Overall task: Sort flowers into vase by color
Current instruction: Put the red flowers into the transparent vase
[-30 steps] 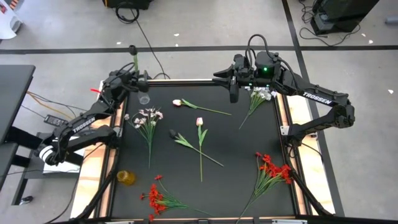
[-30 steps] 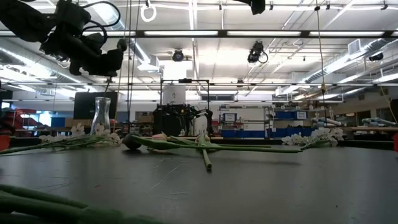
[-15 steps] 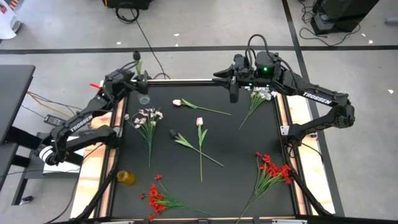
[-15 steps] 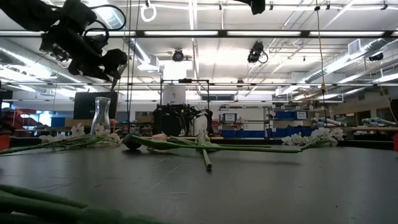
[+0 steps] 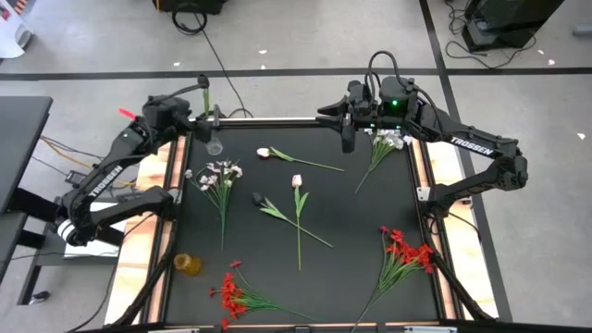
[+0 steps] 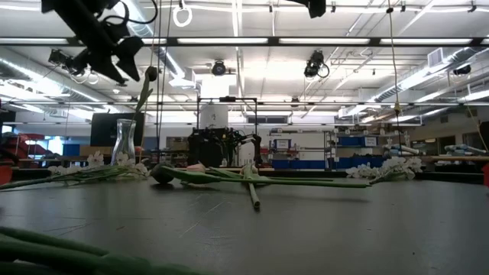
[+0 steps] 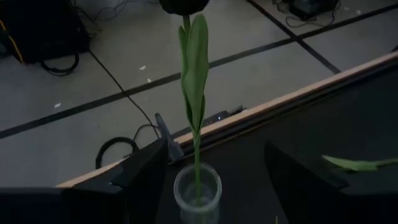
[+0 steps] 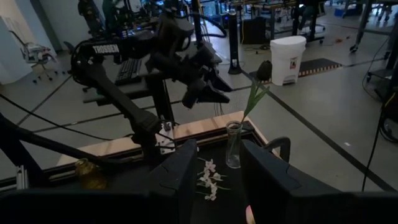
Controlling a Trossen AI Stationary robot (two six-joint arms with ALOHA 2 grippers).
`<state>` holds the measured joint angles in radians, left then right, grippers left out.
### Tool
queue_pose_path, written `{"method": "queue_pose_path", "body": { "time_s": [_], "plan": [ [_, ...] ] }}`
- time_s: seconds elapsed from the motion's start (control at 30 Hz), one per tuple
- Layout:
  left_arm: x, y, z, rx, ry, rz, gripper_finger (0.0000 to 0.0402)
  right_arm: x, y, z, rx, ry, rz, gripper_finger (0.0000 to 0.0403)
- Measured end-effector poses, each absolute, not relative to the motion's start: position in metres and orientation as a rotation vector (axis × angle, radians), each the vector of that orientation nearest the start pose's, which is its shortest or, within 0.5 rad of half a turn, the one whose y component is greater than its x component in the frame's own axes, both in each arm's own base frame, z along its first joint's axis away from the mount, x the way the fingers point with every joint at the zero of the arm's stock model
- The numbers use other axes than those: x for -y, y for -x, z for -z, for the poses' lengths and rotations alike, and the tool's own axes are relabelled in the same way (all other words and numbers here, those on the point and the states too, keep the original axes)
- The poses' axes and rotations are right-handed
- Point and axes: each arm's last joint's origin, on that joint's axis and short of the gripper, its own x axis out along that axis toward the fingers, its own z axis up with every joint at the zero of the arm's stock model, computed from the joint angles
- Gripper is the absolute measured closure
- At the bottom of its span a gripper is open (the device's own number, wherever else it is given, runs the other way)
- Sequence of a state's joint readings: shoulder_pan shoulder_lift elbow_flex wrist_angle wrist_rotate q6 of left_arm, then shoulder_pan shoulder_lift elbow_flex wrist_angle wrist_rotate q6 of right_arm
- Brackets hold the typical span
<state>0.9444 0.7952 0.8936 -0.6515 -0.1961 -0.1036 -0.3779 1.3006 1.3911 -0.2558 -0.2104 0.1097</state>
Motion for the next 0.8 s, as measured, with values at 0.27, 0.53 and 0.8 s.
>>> {"method": "queue_pose_path", "body": {
  "time_s": [0.27,0.53,0.8],
  "plan": [
    [-0.107,-0.080,-0.348,-0.543,0.354,-1.021,0.0130,0.099,-0.265,-0.424,-0.149,-0.157,0.176,0.0273],
    [-0.085,-0.087,-0.340,-0.606,0.585,-0.852,0.0130,0.099,-0.265,-0.424,-0.149,-0.157,0.176,0.0273],
    [-0.070,-0.111,-0.339,-0.623,0.588,-0.663,0.0130,0.099,-0.265,-0.424,-0.149,-0.157,0.176,0.0273]
  ]
}}
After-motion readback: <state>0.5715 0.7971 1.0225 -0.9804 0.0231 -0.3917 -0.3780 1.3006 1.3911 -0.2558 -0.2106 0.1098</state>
